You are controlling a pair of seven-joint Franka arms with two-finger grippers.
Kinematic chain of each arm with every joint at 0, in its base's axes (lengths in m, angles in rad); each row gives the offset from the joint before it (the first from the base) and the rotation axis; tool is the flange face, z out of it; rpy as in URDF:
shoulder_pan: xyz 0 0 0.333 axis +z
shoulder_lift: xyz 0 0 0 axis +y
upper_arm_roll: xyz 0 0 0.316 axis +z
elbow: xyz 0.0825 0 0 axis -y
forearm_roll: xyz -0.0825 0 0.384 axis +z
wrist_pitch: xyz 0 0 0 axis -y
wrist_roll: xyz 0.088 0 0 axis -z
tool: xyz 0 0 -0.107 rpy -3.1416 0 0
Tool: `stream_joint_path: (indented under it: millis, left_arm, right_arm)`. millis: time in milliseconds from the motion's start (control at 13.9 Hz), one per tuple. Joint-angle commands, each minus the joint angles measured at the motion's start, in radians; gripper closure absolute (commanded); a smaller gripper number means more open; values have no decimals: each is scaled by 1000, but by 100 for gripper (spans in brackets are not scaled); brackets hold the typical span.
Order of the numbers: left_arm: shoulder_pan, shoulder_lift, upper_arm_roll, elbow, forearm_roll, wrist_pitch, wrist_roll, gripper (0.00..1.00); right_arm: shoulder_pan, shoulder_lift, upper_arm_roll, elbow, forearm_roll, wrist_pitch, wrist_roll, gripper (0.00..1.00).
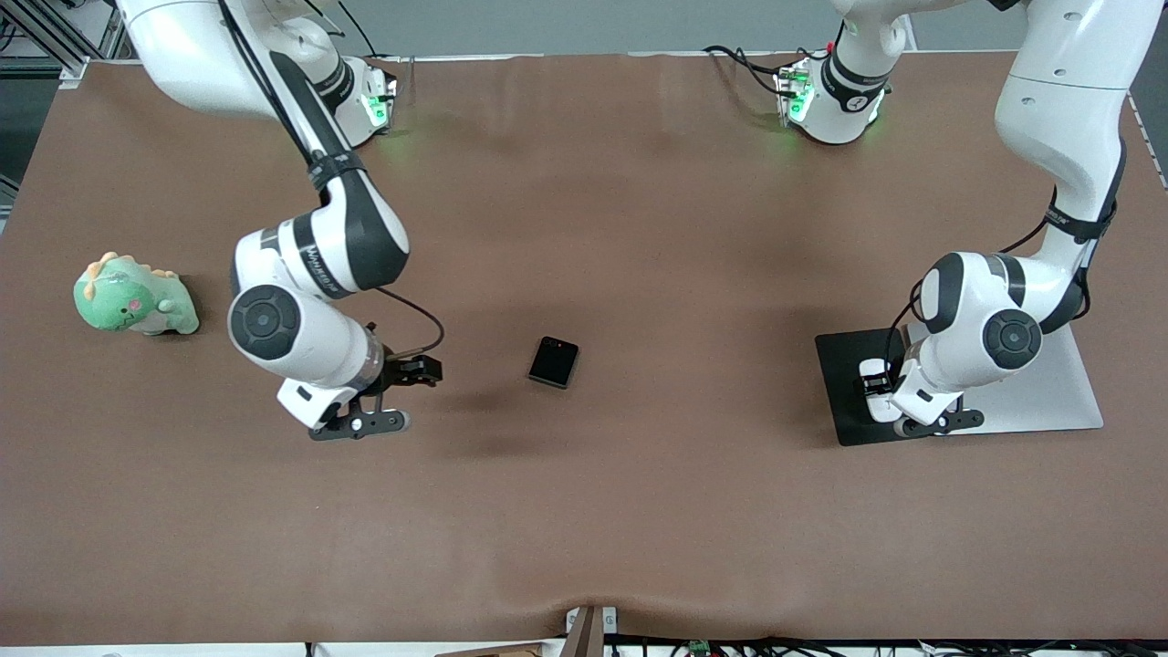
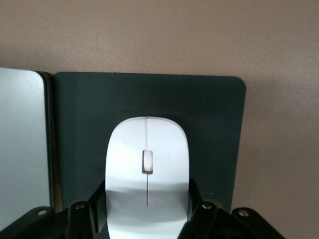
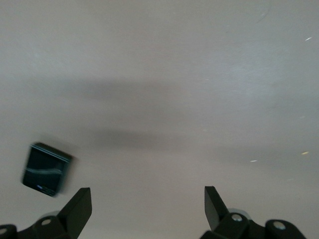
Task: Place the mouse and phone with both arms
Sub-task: 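Move the right gripper to the black phone and grasp it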
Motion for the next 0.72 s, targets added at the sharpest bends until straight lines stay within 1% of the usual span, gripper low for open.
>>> stream_joint_path:
  millis: [0,287,430,645]
  left_arm:
    - [10,-2,-5,-20,33,37,17,44]
    - [10,4,-4,-20,41,39,17,43]
    - [10,11,-4,-20,44,51,19,43]
    - [11,14,-2,-18,67,56,19,43]
  right_arm:
    - [43,51,-5,30,12,14,154,0]
    - [104,97,-5,53,8,38,336,0]
    - [158,126,-5,70,4,43,416,0]
    - [242,169,-9,70,-8,138,582,0]
